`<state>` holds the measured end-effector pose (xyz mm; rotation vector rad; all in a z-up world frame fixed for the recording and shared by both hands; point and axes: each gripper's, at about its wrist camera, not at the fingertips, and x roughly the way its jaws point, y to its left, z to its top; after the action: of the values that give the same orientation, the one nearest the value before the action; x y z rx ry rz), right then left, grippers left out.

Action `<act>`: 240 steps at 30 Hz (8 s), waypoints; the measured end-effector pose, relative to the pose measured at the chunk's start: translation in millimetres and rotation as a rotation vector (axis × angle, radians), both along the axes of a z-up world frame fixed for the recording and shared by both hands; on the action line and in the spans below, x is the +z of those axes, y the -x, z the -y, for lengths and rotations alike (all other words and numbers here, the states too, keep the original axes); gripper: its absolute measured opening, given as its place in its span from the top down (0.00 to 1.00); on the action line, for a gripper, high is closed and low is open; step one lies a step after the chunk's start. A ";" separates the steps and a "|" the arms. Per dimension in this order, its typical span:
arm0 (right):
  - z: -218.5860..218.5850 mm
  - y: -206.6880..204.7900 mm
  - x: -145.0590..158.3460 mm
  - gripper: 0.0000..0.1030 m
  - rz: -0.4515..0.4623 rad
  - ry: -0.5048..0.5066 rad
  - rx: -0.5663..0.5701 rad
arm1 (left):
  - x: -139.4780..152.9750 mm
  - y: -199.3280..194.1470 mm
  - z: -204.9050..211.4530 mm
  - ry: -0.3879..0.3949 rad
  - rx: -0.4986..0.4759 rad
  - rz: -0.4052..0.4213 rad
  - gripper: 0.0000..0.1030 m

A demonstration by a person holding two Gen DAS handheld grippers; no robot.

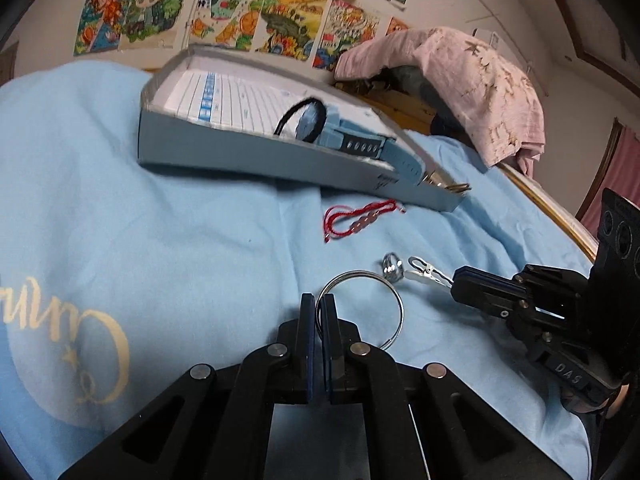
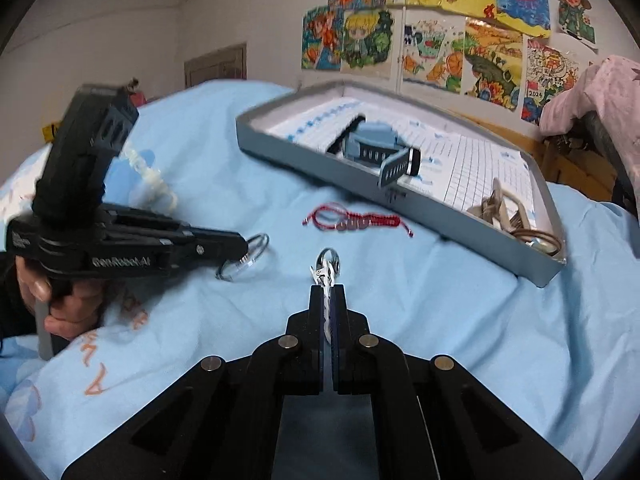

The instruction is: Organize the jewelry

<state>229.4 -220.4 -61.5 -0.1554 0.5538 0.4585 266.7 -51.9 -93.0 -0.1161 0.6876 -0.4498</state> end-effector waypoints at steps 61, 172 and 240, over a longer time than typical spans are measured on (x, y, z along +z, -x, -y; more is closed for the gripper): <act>30.2 -43.8 61.6 0.63 0.226 -0.292 -0.338 | 112.7 -4.2 -27.9 -0.036 0.382 0.131 0.95; -23.0 -51.7 -14.7 0.80 -0.095 0.018 -0.085 | 24.1 -17.6 -15.1 -0.093 0.182 0.068 0.23; -10.0 -56.4 -20.2 0.85 -0.150 -0.057 -0.152 | 3.3 -44.7 5.6 0.000 0.027 0.138 0.97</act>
<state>285.8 -210.4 -81.7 -0.0237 0.6938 0.3394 311.4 -57.5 -89.7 -0.0931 0.5499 -0.4272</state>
